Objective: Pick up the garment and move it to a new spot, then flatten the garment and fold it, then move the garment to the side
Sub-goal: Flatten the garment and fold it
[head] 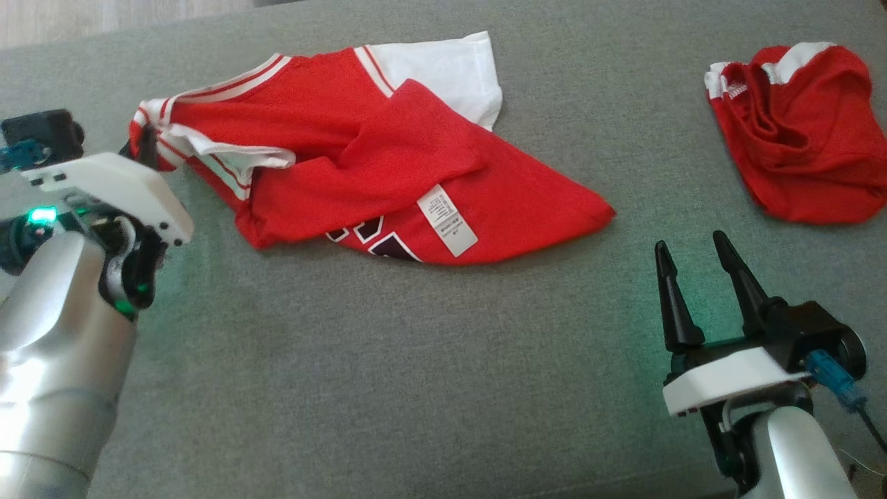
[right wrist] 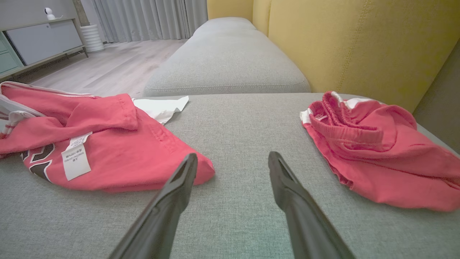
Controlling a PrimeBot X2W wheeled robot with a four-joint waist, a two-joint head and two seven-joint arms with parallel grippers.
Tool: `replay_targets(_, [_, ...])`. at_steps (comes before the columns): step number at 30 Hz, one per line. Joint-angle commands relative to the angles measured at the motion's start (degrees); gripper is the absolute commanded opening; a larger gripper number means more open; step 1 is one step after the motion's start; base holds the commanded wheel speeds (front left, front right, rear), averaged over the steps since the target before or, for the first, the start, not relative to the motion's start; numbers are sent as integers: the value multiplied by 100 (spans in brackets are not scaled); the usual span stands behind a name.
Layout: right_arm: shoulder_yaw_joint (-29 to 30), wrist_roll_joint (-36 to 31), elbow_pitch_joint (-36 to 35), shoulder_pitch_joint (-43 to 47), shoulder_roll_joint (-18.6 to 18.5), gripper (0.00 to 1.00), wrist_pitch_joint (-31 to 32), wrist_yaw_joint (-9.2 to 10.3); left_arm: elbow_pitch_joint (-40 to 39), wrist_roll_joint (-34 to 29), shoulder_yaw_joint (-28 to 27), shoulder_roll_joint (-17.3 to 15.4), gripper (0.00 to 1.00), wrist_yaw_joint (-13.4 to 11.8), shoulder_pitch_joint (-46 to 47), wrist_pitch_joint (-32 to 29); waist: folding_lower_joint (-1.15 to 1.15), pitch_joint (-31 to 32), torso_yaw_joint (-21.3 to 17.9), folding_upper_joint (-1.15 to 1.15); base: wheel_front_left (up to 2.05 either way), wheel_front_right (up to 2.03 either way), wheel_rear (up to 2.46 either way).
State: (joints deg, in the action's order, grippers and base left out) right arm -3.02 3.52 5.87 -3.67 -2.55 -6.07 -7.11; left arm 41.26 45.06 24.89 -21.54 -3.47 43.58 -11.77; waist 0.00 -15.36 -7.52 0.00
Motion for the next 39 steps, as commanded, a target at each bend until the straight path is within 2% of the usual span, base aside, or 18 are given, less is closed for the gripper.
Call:
replay_targets(1, [-90,-28,-174,-99,-32,100,-57,-37,-107,33,-267,-356,0,5,99,-1,0,35,28,0,0,0,0])
replay_targets(2, [-88,-27,-166,-92,-32,100,-55,-37,-122,57,-290,-372,26,16,53,34,0,57,46,0,0,0,0])
replay_targets(3, [-91,-27,-160,-87,-32,100,-53,-37,-143,65,-306,-383,87,23,7,96,0,86,69,0,0,0,0])
replay_targets(4, [-97,-32,-154,-81,-32,100,-50,-37,-172,78,-322,-378,100,29,-43,159,0,123,96,0,0,0,0])
replay_targets(9, [-108,-70,-124,-28,-32,100,-12,-37,-549,102,-380,-308,100,51,-452,674,0,451,292,0,0,0,0])
replay_targets(16, [-57,-91,-134,130,-32,100,60,-37,-1262,165,-455,-197,100,-102,-1176,1143,0,800,527,0,0,0,0])
replay_targets(23, [-77,-95,-278,218,-32,100,149,-37,-1891,296,-222,256,100,-253,-1757,1105,0,743,604,0,0,0,0])
replay_targets(30, [-111,-167,-410,76,-32,100,219,-37,-1762,316,-138,652,100,-358,-1401,1144,0,347,358,0,0,0,0])
replay_targets(39, [-16,-192,-413,-13,-32,100,187,-37,-1197,437,-249,752,100,-407,-1035,1113,0,114,178,0,0,0,0])
